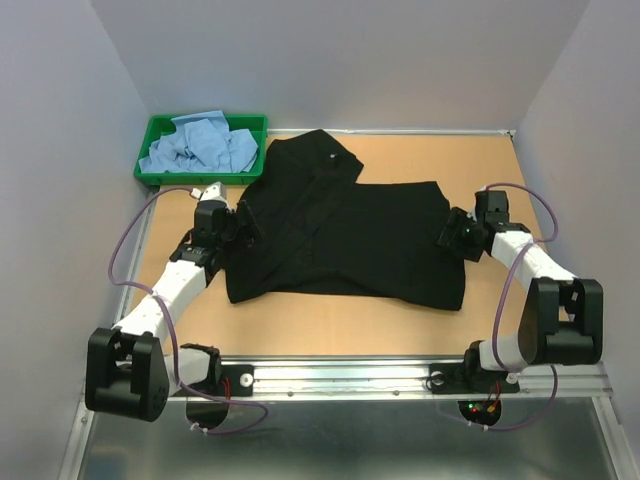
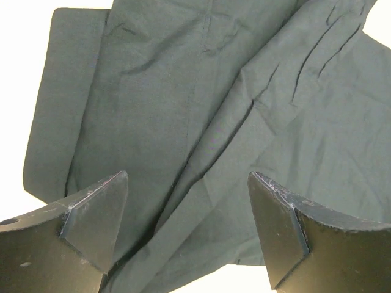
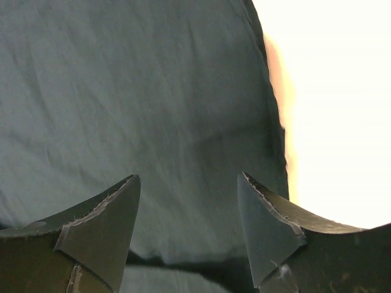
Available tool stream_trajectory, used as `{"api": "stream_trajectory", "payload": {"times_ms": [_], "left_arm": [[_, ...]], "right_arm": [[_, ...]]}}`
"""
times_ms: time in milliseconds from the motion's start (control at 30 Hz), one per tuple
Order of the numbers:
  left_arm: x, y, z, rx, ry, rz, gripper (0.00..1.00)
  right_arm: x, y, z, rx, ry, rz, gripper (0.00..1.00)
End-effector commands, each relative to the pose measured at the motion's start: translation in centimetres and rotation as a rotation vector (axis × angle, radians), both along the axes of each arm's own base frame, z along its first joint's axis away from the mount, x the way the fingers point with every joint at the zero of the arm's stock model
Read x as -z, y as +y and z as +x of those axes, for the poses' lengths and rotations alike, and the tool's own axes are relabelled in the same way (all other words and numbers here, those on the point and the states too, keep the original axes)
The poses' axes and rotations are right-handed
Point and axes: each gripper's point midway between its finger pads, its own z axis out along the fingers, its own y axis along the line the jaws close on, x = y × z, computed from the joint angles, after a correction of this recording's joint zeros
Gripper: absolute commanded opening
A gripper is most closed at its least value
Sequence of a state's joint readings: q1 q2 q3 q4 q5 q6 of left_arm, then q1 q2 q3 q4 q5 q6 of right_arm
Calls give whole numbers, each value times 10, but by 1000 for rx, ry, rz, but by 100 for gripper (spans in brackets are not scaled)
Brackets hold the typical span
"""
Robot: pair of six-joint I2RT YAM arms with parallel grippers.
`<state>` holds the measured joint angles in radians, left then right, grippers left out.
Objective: Fold and stack the long sleeve shirts
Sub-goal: Flatten the shirt out
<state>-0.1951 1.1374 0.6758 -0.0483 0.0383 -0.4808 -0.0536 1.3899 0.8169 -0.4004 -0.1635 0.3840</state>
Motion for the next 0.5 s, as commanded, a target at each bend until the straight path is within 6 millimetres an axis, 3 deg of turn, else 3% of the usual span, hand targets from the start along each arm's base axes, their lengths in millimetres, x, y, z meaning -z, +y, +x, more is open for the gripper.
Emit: {"api": "stream_trajectory", "payload": {"times_ms": [0,67,200,333,467], "left_arm": [[-29,-14,23,84,-118,-8,91],[-33,-22,29,127,-145,-5,91],[-43,-51,51,214,-181,46,91],[-51,-86,79,282,-211,129,91],[-58,-127,110,333,-248,206,89]], "right_arm": [[-50,22,62,-107,-221,-63,70],[-65,41,78,-157,-266,-70,70],[-57,56,92,-151,-256,-72,72],[-45,59,85,-126,-226,-64,73],[-56,58,70,-108,-250,-48,76]]}}
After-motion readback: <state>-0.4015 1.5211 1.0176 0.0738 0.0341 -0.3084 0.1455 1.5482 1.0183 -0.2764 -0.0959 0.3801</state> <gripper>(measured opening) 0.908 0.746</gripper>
